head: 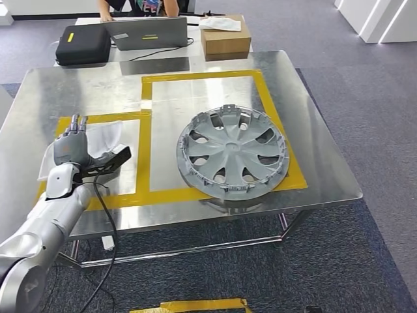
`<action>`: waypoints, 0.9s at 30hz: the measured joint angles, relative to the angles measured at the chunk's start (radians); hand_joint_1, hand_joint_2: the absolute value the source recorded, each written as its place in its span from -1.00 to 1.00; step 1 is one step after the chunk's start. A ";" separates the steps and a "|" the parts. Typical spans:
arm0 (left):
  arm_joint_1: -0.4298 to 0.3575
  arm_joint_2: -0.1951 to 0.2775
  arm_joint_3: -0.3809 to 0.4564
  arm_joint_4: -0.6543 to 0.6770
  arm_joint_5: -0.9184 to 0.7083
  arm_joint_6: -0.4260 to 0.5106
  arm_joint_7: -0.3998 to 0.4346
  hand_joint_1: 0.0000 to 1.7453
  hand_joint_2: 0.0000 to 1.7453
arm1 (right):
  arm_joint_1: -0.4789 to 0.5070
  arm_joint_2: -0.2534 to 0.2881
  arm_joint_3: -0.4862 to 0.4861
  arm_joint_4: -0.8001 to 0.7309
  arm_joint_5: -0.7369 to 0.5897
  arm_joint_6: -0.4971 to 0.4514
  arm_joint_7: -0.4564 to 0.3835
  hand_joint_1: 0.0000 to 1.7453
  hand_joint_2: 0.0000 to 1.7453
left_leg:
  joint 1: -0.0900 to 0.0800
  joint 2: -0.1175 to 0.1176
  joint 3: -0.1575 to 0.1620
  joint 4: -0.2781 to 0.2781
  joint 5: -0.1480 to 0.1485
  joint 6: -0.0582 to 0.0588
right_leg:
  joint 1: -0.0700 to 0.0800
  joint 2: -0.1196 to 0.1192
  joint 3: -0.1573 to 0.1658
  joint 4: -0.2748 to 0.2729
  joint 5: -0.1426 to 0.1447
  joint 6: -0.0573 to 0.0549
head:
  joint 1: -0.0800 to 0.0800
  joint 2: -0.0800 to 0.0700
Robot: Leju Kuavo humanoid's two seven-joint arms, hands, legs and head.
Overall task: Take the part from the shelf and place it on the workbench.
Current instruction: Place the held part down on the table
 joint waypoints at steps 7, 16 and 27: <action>0.017 -0.018 0.029 -0.013 0.053 0.038 -0.098 -1.00 -1.00 | 0.001 0.000 -0.001 0.000 0.001 0.000 0.002 -1.00 -1.00 | 0.003 0.000 0.000 0.000 0.002 -0.002 | 0.003 0.000 -0.002 0.003 0.000 0.000 | 0.000 0.000; 0.210 -0.094 0.052 -0.302 0.295 0.018 -0.332 -1.00 -1.00 | 0.001 0.011 -0.024 0.000 -0.004 0.003 -0.009 -1.00 -1.00 | 0.002 0.007 0.017 -0.032 0.018 0.031 | 0.001 -0.001 -0.027 0.058 -0.045 0.015 | 0.002 0.000; 0.439 -0.138 0.031 -0.617 0.440 -0.040 -0.418 -1.00 -1.00 | 0.001 0.018 -0.052 0.000 -0.007 0.002 -0.011 -1.00 -1.00 | -0.013 0.009 -0.009 0.000 0.026 0.003 | 0.012 0.001 0.030 0.031 -0.046 -0.013 | -0.001 0.000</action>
